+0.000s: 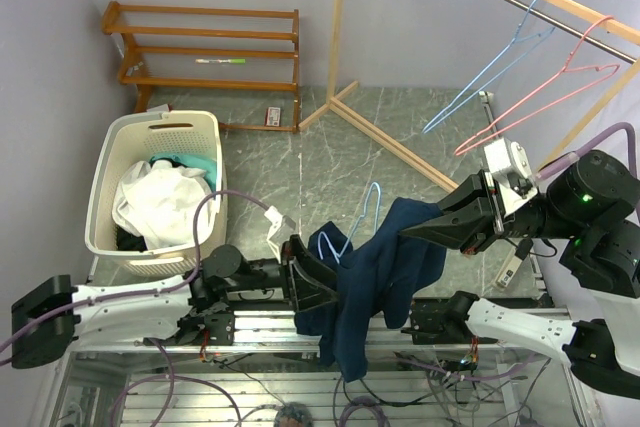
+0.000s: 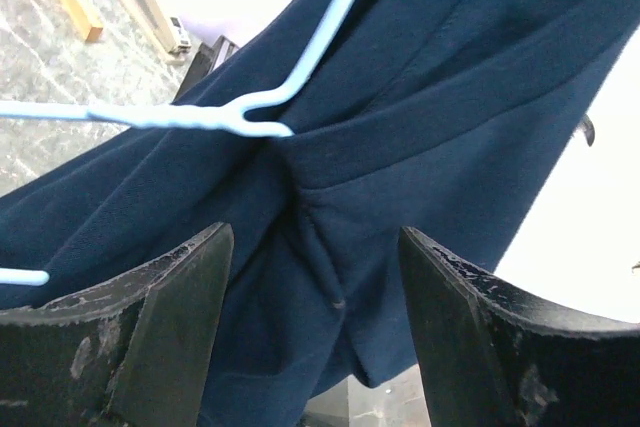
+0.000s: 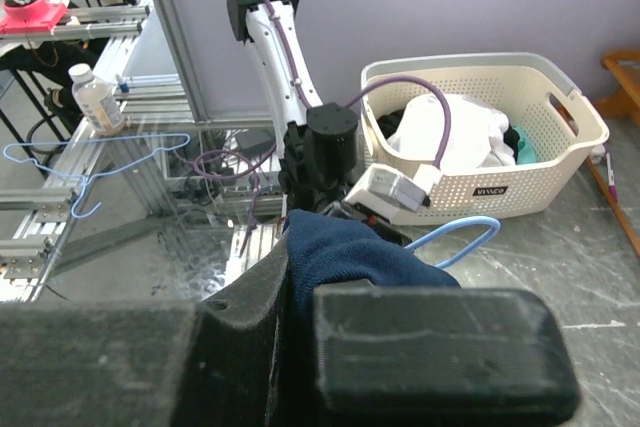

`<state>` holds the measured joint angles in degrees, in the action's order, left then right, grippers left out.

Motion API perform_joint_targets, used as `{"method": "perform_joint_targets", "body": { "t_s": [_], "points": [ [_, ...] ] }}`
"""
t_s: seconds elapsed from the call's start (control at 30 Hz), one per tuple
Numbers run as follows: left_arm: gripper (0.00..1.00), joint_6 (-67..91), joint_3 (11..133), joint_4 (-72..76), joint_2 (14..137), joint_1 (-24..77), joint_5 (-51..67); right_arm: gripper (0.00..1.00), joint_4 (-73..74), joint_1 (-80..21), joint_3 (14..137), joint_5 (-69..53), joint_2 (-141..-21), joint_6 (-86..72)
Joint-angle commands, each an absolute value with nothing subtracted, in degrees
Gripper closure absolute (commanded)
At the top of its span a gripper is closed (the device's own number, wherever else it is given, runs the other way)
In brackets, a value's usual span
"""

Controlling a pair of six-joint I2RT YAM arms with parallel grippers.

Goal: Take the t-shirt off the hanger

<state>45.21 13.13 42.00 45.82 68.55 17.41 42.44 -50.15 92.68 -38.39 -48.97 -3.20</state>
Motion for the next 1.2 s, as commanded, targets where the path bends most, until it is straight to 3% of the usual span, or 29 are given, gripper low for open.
{"method": "perform_joint_targets", "body": {
  "t_s": [0.0,0.23,0.4,0.57,0.63,0.67,0.73,0.77,0.87,0.97,1.07,1.17],
  "points": [
    [0.22,42.79,14.63,55.36,52.91,69.48,14.26,1.00,36.80,-49.97,93.86,-39.46,-48.33,-3.84],
    [0.23,43.31,13.83,71.72,60.27,69.54,13.08,1.00,36.89,-49.93,92.24,-40.78,-47.50,-4.16],
    [0.22,42.79,16.31,73.74,61.17,69.59,14.54,1.00,36.43,-49.94,88.31,-40.76,-45.61,-5.06],
    [0.28,42.53,20.19,72.59,66.19,70.18,17.55,1.00,35.70,-49.99,86.83,-40.42,-44.03,-5.59],
    [0.40,43.45,20.03,76.39,68.63,70.31,18.68,1.00,35.86,-49.93,87.40,-39.98,-43.80,-5.61],
    [0.51,43.98,19.62,78.09,69.76,70.38,18.91,1.00,36.11,-49.92,87.75,-39.74,-43.78,-5.52],
    [0.85,44.82,18.39,80.83,70.14,70.35,19.12,1.00,36.67,-49.99,88.48,-38.99,-43.56,-5.54],
    [0.92,44.88,18.03,80.37,69.24,70.32,19.08,1.00,37.10,-49.93,88.82,-38.44,-43.38,-5.46],
    [0.93,41.42,18.60,69.02,62.14,70.39,18.34,1.00,38.40,-49.92,89.00,-36.28,-42.35,-5.27],
    [0.93,33.94,23.17,45.45,49.53,70.35,14.31,1.00,39.08,-49.92,87.41,-34.32,-40.41,-5.68],
    [0.93,25.04,33.18,17.56,38.97,70.31,6.38,1.00,40.61,-49.92,84.54,-31.68,-38.34,-6.30],
    [0.93,17.83,45.73,-1.84,36.53,70.36,0.13,1.00,42.98,-49.92,81.01,-28.54,-36.61,-7.01]
  ]
}}
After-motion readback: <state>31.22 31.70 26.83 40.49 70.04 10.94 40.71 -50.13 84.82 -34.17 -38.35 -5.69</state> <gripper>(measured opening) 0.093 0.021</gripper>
